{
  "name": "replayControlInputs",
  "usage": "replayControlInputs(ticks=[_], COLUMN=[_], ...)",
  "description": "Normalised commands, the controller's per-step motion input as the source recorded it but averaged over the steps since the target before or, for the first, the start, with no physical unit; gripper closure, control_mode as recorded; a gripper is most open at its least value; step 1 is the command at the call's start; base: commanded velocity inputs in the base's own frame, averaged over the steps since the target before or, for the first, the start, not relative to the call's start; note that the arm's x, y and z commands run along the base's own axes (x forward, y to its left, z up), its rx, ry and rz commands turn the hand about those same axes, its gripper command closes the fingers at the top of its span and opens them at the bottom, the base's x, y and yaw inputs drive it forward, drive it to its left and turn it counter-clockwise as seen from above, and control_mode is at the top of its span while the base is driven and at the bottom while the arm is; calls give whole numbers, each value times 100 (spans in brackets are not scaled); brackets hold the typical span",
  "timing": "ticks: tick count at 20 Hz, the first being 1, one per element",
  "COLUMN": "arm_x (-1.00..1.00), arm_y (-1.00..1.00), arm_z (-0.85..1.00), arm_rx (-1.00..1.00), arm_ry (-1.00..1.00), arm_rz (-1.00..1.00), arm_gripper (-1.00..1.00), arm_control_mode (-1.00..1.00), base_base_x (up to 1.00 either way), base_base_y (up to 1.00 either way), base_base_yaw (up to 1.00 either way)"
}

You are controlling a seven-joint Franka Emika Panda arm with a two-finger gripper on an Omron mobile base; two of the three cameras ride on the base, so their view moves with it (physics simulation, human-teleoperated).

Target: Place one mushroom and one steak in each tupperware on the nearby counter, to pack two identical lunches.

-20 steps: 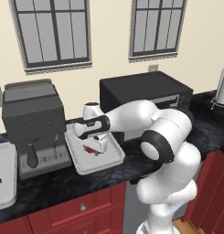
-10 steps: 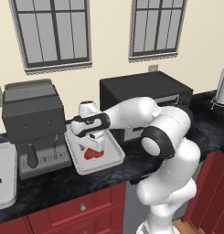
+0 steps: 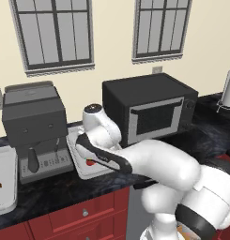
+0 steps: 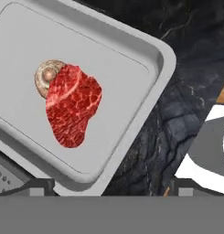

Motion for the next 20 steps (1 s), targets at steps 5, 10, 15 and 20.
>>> replayControlInputs(ticks=[5, 10, 15, 20], arm_x=[-100, -100, -100, 0], arm_y=[-96, -100, -90, 0], arm_z=[72, 56, 0, 0], arm_rx=[0, 3, 17, 0], arm_ry=[-62, -62, -34, -1], arm_rz=[-2, -1, -11, 1], arm_gripper=[-100, -100, -100, -100], arm_control_mode=[-100, -100, -100, -100], base_base_x=[0, 0, 0, 0], base_base_y=[0, 0, 0, 0], base_base_yaw=[0, 0, 0, 0])
